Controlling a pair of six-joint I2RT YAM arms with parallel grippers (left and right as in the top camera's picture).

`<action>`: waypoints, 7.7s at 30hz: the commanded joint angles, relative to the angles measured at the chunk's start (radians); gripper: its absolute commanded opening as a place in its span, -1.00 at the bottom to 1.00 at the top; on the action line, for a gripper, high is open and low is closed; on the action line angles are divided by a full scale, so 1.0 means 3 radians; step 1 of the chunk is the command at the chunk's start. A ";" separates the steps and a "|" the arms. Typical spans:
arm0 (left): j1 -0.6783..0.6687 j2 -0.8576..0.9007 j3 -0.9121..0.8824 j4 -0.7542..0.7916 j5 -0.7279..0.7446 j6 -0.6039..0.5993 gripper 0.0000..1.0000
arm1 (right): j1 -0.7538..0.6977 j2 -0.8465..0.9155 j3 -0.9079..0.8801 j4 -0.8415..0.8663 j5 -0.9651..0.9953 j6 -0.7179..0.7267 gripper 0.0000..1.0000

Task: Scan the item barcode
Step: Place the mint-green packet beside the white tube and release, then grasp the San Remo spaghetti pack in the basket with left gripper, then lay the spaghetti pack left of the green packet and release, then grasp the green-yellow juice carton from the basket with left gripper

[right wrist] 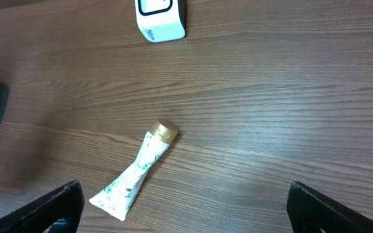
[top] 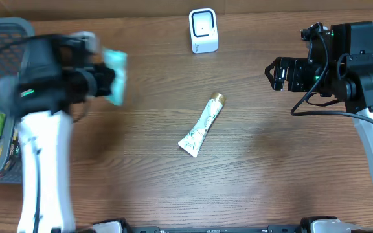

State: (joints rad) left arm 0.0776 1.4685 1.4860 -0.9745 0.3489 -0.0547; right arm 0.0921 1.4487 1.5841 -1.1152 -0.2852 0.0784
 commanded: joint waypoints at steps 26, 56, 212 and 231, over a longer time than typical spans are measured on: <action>-0.0577 0.1033 0.2473 -0.1218 -0.1453 -0.0254 0.99 | 0.0008 0.0010 0.0066 0.0015 -0.0027 0.0010 1.00; 0.2644 0.1041 0.0538 -0.0319 -0.1359 0.0342 0.99 | 0.0008 0.0120 0.0065 0.0006 -0.0014 -0.0014 1.00; 0.2001 0.1347 0.1572 -0.0392 -0.1809 0.0956 0.99 | 0.0008 0.0120 0.0041 0.0233 0.0048 0.0010 1.00; 0.2149 0.2298 0.1011 0.0376 -0.2000 0.2073 1.00 | 0.0008 0.0120 0.0004 0.0158 0.0046 0.0011 1.00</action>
State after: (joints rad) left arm 0.7086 2.1025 1.7855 -0.8642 -0.2478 0.4545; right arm 0.0925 1.4879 1.5837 -1.0676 -0.2806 0.0784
